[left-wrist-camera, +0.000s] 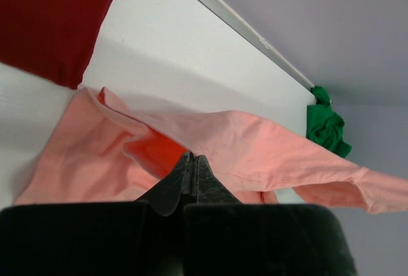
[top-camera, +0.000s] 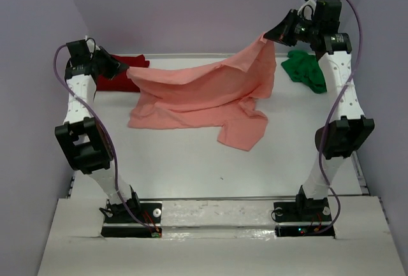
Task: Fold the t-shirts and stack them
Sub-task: Flatten out the tshirt
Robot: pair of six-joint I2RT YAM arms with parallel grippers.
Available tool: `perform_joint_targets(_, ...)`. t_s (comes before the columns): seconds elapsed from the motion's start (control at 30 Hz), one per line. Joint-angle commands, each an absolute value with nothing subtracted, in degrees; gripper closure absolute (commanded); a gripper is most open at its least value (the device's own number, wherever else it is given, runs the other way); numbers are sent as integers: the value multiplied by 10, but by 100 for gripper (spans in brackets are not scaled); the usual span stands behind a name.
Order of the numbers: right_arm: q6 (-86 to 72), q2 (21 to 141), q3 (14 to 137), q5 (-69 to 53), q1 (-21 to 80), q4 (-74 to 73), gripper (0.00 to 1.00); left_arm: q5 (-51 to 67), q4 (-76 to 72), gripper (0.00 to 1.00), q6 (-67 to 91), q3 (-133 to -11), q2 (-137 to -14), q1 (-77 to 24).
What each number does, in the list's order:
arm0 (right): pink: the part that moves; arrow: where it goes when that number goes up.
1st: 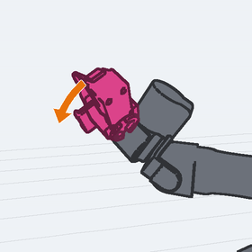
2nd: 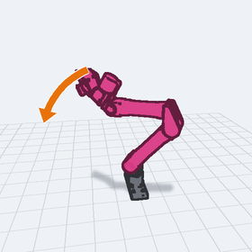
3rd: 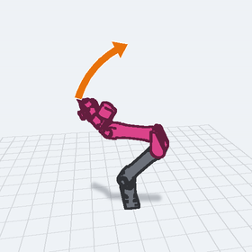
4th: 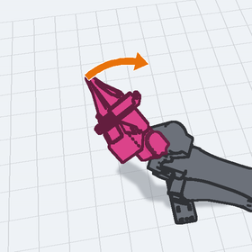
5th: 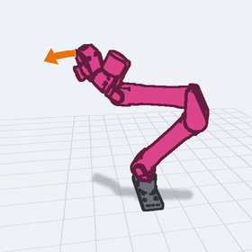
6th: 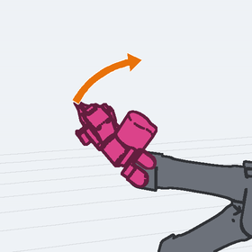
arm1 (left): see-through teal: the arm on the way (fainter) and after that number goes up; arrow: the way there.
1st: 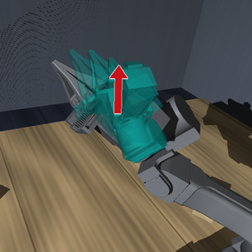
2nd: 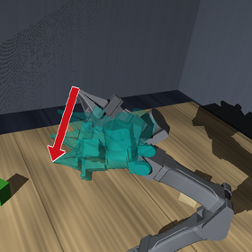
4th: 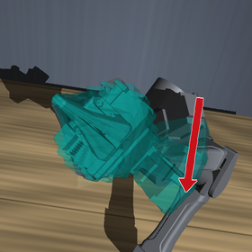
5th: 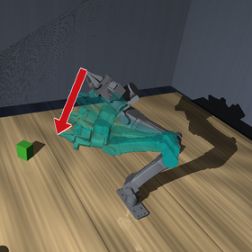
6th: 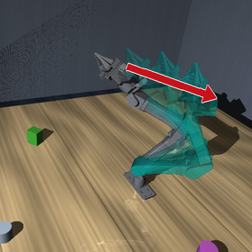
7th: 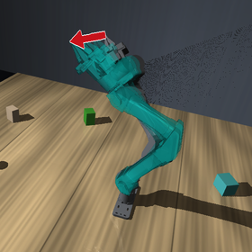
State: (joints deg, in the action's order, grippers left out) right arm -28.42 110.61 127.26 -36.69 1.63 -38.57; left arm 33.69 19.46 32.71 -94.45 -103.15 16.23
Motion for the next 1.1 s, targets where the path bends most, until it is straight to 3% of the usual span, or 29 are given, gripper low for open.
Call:
perform_joint_targets(0.0,-294,1022,1241,-406,18,-356,100,372,155,100,332,-906,-934,164)
perform_joint_targets(0.23,-322,880,1149,-466,18,-367,100,344,167,100,338,-818,-743,165)
perform_joint_targets(0.47,-387,613,913,-509,18,-338,100,307,206,100,378,-614,-513,156)
perform_joint_targets(0.63,-397,487,889,-559,18,-366,100,301,189,100,467,-568,-334,151)
perform_joint_targets(0.77,-394,453,985,-570,18,-383,100,287,287,100,449,-730,-323,150)
perform_joint_targets(0.8,-402,458,1034,-571,18,-394,100,282,343,100,418,-821,-336,151)
perform_joint_targets(1.0,-420,480,1214,-532,18,-429,100,121,552,100,338,-1227,-438,148)
perform_joint_targets(1.07,-417,493,1257,-526,18,-445,100,89,582,100,333,-1289,-459,142)
